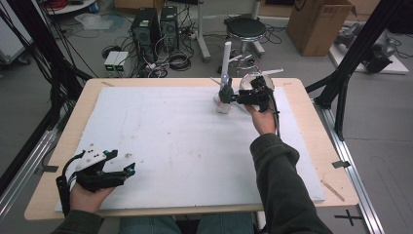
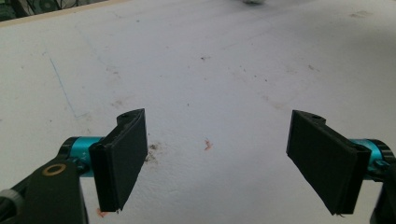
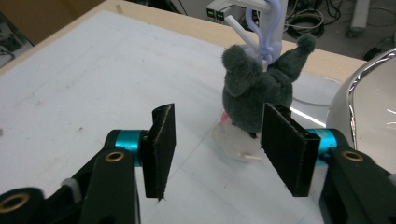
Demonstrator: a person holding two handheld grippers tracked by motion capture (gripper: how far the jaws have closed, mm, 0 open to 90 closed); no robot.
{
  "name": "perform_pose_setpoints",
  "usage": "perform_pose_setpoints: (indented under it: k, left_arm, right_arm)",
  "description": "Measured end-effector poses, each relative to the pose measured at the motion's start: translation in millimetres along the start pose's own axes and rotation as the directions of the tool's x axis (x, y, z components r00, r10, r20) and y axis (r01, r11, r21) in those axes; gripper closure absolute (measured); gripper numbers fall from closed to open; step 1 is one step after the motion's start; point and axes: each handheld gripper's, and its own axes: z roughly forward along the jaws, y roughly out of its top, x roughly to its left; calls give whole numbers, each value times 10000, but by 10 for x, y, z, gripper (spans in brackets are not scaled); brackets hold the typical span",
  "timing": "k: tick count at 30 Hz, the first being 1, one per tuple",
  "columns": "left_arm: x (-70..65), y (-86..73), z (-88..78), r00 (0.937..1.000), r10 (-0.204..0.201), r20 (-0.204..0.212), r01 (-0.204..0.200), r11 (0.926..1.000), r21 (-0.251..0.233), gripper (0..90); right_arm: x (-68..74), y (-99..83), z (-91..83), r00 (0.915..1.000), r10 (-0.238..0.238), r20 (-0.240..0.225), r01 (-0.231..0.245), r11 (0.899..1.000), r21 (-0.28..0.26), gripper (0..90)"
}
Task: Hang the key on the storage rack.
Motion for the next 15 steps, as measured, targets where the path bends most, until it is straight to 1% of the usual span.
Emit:
perform_pose_setpoints:
  k: [3, 5, 7, 11, 12, 15]
  left_arm:
    - [-8, 1, 7, 10000, 44, 26, -44, 10000, 11, 210]
    - [-14, 0, 12, 10000, 40, 42, -40, 10000, 26, 210]
    - [-12, 3, 12, 10000, 82, 54, -82, 9999, 76, 210]
    - [-15, 3, 15, 10000, 85, 48, -85, 9999, 80, 210]
    - [-17, 3, 16, 10000, 54, 46, -54, 10000, 61, 210]
    - [-10, 5, 16, 9999, 91, 74, -92, 9999, 98, 210]
  right_arm:
    - [13, -45, -35, 9999, 117, -118, -117, 9999, 8, 396]
    - [16, -70, -72, 9998, 110, -178, -113, 9998, -162, 388]
    - [33, -89, -112, 9995, 222, -227, -226, 9996, -181, 359]
    - [46, -118, -174, 9990, 268, -347, -278, 9992, -291, 319]
    - [51, -124, -186, 9987, 318, -390, -330, 9990, -306, 316]
    - [87, -151, -221, 9987, 274, -440, -295, 9985, -467, 304]
